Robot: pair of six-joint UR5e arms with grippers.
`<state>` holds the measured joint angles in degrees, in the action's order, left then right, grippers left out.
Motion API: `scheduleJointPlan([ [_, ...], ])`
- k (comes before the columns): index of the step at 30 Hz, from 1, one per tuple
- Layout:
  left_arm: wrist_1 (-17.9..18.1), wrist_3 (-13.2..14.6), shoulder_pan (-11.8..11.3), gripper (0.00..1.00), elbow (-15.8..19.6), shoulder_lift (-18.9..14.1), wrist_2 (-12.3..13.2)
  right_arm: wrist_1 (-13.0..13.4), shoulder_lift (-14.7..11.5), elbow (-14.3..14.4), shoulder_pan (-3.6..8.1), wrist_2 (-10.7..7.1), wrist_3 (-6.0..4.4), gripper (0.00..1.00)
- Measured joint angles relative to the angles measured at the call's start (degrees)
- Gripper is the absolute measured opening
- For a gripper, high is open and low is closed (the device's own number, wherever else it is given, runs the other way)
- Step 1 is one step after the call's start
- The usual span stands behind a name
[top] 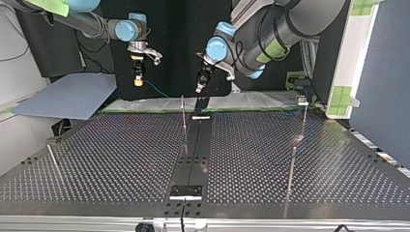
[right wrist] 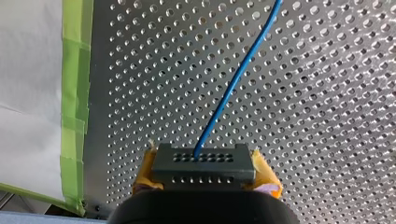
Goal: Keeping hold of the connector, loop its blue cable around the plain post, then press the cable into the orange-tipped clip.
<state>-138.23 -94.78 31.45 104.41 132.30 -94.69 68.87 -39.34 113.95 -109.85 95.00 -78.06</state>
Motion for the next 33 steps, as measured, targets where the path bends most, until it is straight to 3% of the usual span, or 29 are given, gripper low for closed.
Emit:
scheduleJointPlan([
  [33,-1.5,-0.5,1.0,1.00,0.1,0.0,-0.5,-0.4,-0.1,0.0,0.38,-0.24,-0.17,0.00],
])
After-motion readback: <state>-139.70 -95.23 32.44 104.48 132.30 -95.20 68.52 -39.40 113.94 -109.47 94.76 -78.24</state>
